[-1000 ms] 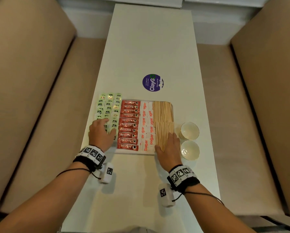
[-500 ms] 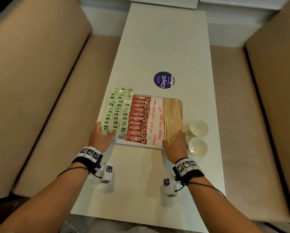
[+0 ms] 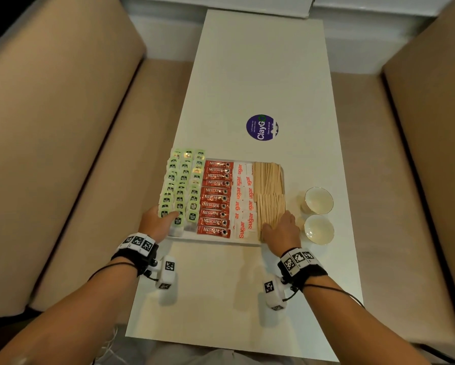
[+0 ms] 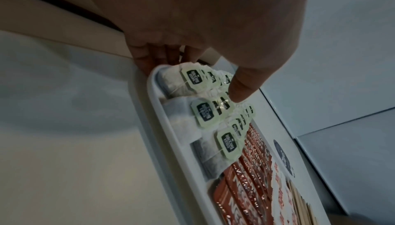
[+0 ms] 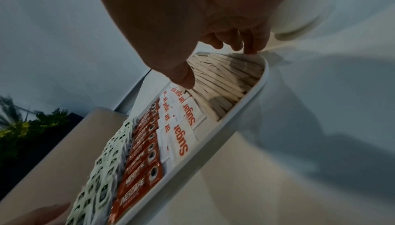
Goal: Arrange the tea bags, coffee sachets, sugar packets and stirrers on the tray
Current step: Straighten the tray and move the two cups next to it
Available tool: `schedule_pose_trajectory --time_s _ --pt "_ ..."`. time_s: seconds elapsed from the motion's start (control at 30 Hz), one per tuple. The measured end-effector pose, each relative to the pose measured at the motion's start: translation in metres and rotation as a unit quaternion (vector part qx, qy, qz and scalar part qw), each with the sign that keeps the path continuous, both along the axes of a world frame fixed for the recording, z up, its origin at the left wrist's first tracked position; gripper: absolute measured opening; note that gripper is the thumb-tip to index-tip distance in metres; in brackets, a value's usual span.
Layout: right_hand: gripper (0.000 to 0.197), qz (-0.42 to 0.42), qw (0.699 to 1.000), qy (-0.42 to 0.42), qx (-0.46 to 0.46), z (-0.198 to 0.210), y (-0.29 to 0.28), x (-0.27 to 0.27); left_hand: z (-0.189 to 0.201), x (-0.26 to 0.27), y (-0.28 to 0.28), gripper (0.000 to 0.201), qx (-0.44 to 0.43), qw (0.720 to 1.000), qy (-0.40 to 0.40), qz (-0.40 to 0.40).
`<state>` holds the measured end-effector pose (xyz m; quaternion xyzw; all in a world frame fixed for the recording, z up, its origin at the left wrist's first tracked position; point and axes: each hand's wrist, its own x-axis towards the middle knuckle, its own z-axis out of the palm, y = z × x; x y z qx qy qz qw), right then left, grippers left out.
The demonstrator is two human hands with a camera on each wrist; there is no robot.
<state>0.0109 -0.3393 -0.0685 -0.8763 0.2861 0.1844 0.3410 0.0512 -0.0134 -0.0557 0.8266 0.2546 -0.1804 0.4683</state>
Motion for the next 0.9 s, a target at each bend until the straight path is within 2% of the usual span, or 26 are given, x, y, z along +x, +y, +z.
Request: schedule_pose_trajectory --time_s 0.17,0.23,0.37,0.4,0.53,0.63,0.7,0.83,0.9 --pt "0.066 -0.035 0.999 0.009 0.026 0.002 0.0 -0.005 0.0 -0.001 0.007 0.031 -0.026 0.999 0.001 0.034" --pt "0.065 -0.043 0.999 -0.001 0.034 0.006 0.003 -0.006 -0.001 -0.001 0.006 0.041 -0.034 0.998 0.0 0.061" --pt "0.073 -0.094 0.988 -0.036 0.113 0.01 0.006 -0.007 -0.01 -0.005 0.011 0.062 -0.057 0.995 -0.01 0.079" --pt "0.074 -0.105 0.986 -0.041 0.122 0.01 0.007 -0.009 -0.009 -0.008 0.011 0.062 -0.062 0.995 -0.011 0.081" --pt "0.071 -0.11 0.983 -0.061 0.132 0.015 0.011 -0.018 -0.002 -0.014 0.008 0.037 -0.073 0.993 -0.034 0.082" --pt "0.067 -0.093 0.983 -0.083 0.132 0.018 0.014 -0.027 0.004 -0.018 0.009 0.033 -0.09 0.991 -0.04 0.086" --pt "0.067 -0.085 0.982 -0.103 0.136 0.02 0.016 -0.031 0.004 -0.018 0.014 0.038 -0.101 0.99 -0.045 0.087" --pt "0.075 -0.082 0.977 -0.128 0.148 0.01 0.013 -0.037 0.004 -0.017 0.022 0.064 -0.127 0.987 -0.063 0.072" --pt "0.078 -0.081 0.974 -0.138 0.157 0.003 0.008 -0.037 0.01 -0.015 0.022 0.064 -0.14 0.985 -0.071 0.07"
